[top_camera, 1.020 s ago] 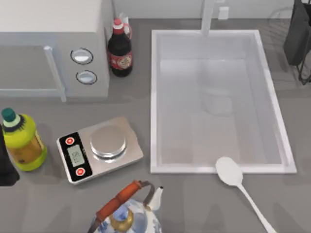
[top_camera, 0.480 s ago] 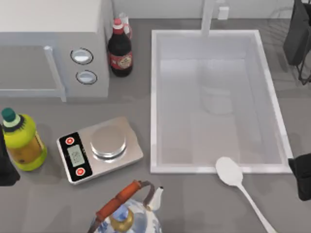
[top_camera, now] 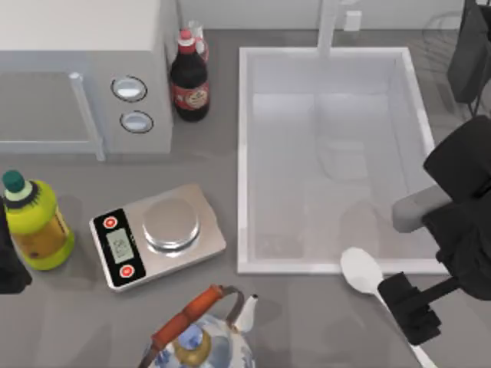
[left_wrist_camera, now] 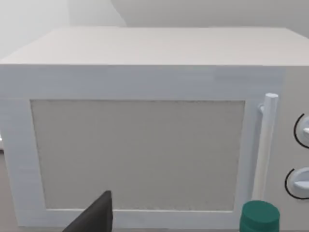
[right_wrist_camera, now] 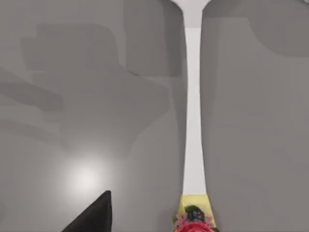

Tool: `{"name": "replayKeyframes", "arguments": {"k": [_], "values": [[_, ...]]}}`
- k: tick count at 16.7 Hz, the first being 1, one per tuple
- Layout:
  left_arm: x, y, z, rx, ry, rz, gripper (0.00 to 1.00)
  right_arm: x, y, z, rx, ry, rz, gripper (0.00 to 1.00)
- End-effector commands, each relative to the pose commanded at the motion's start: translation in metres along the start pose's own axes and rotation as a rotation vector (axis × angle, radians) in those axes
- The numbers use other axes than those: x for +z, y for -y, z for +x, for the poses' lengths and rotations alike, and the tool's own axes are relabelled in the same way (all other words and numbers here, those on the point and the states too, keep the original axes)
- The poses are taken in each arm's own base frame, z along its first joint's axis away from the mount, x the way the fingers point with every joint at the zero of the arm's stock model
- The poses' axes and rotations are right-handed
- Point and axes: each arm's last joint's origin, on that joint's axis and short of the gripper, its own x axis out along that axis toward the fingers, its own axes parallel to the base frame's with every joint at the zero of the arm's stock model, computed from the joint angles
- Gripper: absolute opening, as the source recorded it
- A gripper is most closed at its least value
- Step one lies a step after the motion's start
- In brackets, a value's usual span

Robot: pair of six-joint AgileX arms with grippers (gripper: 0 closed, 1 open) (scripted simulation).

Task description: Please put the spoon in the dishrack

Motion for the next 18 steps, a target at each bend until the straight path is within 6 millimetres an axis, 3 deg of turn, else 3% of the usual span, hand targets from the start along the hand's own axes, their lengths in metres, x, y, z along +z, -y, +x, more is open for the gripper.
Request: {"name": "replayKeyframes", "arguments": {"k": [4,11,14,18], "values": [[0.000,0.000,0.000,0.000,0.000,0.000,1.00,0.013,-0.016,0.007,-0.022,-0.115,-0.044,1.00],[0.000,0.000,0.000,0.000,0.000,0.000,1.00,0.013,-0.015,0.012,-0.023,-0.120,-0.043,1.00],[0.000,0.000,0.000,0.000,0.000,0.000,1.00,0.014,-0.016,0.036,-0.024,-0.122,-0.045,1.00],[0.000,0.000,0.000,0.000,0.000,0.000,1.00,0.010,-0.015,0.082,-0.021,-0.107,-0.044,1.00]]}}
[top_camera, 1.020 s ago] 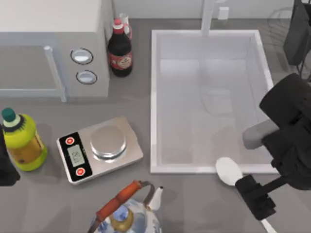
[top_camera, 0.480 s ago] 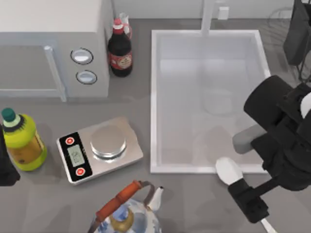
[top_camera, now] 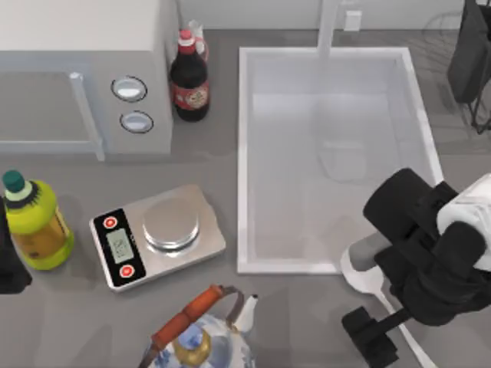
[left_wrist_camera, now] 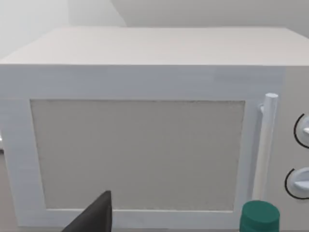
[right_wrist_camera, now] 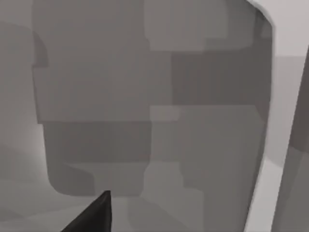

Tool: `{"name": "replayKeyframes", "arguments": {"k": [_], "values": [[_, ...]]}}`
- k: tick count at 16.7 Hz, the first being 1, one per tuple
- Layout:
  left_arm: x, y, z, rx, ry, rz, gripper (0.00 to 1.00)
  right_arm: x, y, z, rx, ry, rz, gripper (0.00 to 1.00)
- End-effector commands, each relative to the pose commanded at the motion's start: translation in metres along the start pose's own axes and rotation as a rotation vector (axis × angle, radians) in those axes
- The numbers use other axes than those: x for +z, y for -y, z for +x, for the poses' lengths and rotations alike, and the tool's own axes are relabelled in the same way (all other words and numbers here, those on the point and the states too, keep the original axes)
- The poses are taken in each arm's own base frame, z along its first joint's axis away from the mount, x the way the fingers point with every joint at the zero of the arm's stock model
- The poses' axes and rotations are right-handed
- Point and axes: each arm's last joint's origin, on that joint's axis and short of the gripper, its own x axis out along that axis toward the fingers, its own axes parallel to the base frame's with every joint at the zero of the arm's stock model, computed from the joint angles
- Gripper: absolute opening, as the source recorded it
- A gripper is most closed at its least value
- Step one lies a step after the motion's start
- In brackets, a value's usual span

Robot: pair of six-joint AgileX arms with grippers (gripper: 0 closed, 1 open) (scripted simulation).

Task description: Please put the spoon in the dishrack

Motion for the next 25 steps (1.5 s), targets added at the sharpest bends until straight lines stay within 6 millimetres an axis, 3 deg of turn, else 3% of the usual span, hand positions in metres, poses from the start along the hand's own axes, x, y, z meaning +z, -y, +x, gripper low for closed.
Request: {"name": "replayKeyframes", "arguments": {"k": [3,8,21,25], "values": [[0.000,0.000,0.000,0.000,0.000,0.000,1.00,-0.005,0.000,0.022,-0.002,-0.010,-0.001,1.00],[0.000,0.000,0.000,0.000,0.000,0.000,1.00,-0.005,0.001,0.025,-0.002,-0.012,-0.001,1.00],[0.000,0.000,0.000,0.000,0.000,0.000,1.00,-0.005,0.001,0.025,-0.002,-0.012,-0.001,0.02],[0.000,0.000,0.000,0.000,0.000,0.000,1.00,-0.005,0.001,0.025,-0.002,-0.012,-0.001,0.00]]}}
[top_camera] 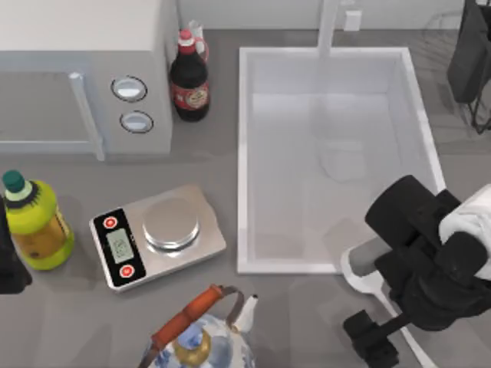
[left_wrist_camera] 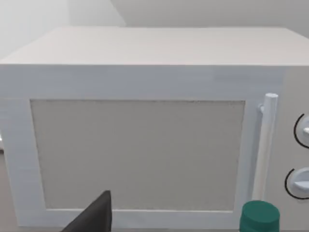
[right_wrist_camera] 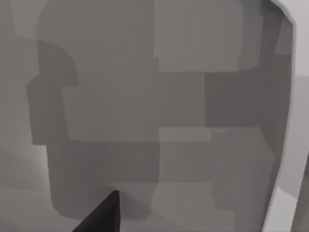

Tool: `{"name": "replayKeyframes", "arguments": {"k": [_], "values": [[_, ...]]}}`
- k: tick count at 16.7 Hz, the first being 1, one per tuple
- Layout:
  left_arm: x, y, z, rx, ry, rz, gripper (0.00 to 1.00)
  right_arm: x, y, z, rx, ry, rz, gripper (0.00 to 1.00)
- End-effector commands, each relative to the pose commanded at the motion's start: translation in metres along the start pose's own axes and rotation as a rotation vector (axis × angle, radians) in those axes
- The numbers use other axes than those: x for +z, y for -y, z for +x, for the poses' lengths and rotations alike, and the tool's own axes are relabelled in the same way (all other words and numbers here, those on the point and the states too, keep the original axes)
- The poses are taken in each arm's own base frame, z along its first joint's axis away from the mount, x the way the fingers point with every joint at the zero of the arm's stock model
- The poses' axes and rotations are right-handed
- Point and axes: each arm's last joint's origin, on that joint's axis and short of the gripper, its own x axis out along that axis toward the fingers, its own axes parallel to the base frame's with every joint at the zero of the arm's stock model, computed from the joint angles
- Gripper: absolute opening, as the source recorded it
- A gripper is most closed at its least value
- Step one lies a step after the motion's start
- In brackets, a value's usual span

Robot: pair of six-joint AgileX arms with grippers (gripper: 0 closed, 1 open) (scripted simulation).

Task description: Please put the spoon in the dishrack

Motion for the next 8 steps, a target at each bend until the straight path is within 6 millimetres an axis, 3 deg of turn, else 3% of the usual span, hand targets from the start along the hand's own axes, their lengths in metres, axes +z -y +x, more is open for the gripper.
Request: {"name": "replayKeyframes", "arguments": {"k": [4,5,8], "values": [[0.000,0.000,0.000,0.000,0.000,0.000,1.00,0.000,0.000,0.000,0.000,0.000,0.000,0.00],[0.000,0.000,0.000,0.000,0.000,0.000,1.00,0.002,-0.001,-0.020,0.020,0.034,-0.001,0.00],[0.000,0.000,0.000,0.000,0.000,0.000,1.00,0.007,-0.003,-0.028,0.021,0.036,-0.009,0.00]]}}
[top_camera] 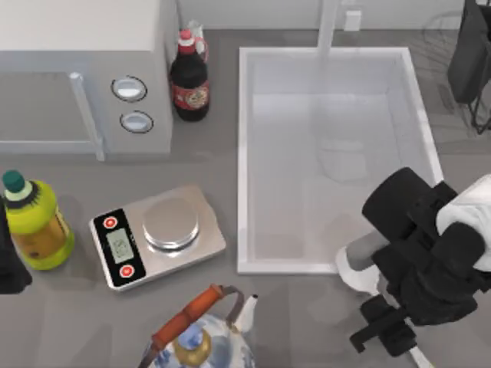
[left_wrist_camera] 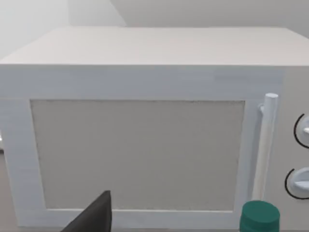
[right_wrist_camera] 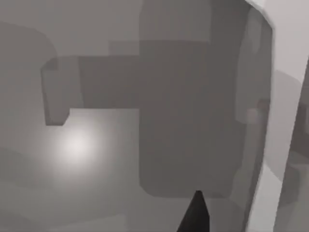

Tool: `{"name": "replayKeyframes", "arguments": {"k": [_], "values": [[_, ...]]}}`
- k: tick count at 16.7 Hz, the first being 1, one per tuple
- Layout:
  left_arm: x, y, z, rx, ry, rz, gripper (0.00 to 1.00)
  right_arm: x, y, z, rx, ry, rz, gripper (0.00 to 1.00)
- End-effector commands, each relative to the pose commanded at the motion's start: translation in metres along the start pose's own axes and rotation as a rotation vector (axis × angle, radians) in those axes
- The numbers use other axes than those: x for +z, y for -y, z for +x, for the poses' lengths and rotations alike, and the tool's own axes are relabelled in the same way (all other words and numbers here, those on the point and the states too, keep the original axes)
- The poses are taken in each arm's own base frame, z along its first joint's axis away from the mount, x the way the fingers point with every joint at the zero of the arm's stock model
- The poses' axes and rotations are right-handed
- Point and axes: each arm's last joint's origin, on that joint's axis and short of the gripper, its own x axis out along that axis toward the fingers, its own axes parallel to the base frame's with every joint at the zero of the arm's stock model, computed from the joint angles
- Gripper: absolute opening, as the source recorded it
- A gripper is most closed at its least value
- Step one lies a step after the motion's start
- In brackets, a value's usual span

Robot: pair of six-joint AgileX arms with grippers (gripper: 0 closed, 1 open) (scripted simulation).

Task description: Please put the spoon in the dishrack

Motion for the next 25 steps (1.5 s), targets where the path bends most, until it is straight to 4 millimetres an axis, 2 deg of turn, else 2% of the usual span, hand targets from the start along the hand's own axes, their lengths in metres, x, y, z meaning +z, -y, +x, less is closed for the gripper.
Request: {"name": "replayKeyframes", "arguments": {"k": [3,7,11,14,16,21,23,25], "values": [[0.000,0.000,0.000,0.000,0.000,0.000,1.00,0.014,-0.004,-0.027,0.000,-0.003,-0.011,0.00],[0.000,0.000,0.000,0.000,0.000,0.000,1.00,0.025,-0.005,-0.085,-0.006,-0.029,-0.008,0.00],[0.000,0.000,0.000,0.000,0.000,0.000,1.00,0.021,-0.002,-0.149,-0.007,-0.036,0.000,0.00],[0.000,0.000,0.000,0.000,0.000,0.000,1.00,0.012,0.001,-0.184,-0.003,-0.011,0.006,0.00],[0.000,0.000,0.000,0.000,0.000,0.000,1.00,0.009,0.002,-0.192,-0.001,-0.002,0.008,0.00],[0.000,0.000,0.000,0.000,0.000,0.000,1.00,0.010,0.001,-0.190,0.000,-0.004,0.006,0.00],[0.000,0.000,0.000,0.000,0.000,0.000,1.00,0.012,0.008,-0.192,0.020,0.035,0.032,0.00],[0.000,0.000,0.000,0.000,0.000,0.000,1.00,0.016,0.024,-0.197,0.060,0.122,0.087,0.00]]}}
